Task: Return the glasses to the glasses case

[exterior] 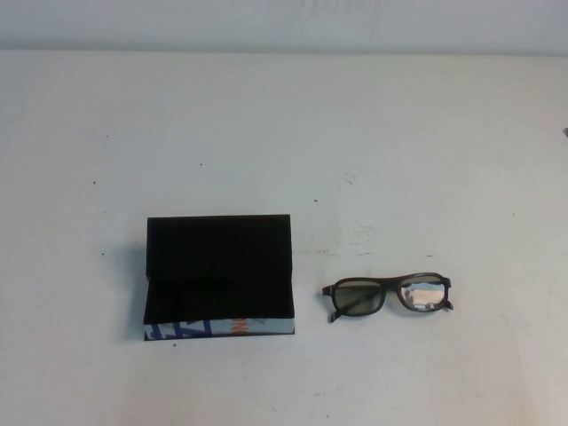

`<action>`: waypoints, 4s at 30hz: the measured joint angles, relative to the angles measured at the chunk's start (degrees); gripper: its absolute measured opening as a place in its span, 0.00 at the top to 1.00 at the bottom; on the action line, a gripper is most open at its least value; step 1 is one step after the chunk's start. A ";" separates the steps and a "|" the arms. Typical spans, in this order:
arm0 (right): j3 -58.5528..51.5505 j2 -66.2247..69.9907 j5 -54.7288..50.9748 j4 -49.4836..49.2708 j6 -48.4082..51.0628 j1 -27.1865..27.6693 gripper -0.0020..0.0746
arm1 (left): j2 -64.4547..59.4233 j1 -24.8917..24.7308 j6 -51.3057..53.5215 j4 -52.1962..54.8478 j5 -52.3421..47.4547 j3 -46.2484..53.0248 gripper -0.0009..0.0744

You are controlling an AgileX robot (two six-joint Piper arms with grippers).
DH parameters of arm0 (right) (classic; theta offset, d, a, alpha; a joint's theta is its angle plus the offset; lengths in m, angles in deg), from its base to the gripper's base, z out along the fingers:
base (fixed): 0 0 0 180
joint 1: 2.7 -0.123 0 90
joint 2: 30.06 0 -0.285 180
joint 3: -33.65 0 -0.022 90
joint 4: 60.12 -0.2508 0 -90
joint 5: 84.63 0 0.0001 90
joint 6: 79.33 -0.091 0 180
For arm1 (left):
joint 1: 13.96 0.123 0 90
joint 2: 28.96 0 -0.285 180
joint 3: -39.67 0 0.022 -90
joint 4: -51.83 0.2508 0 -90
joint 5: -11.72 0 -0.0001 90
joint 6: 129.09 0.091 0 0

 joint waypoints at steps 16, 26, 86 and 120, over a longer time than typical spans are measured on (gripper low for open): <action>0.00 0.00 0.00 0.00 0.00 -0.01 0.99 | 0.00 0.00 0.00 0.00 0.00 0.00 0.99; 0.00 0.00 1.99 -9.92 0.00 -0.01 0.99 | 0.00 0.00 0.00 0.00 0.00 0.00 0.99; 60.28 86.31 -30.19 -9.57 64.82 -29.81 0.96 | 0.00 0.00 0.00 0.00 -0.10 0.00 0.99; 79.18 110.54 -31.11 1.38 74.98 -29.04 0.37 | 0.00 0.00 0.00 0.00 -0.10 0.00 0.99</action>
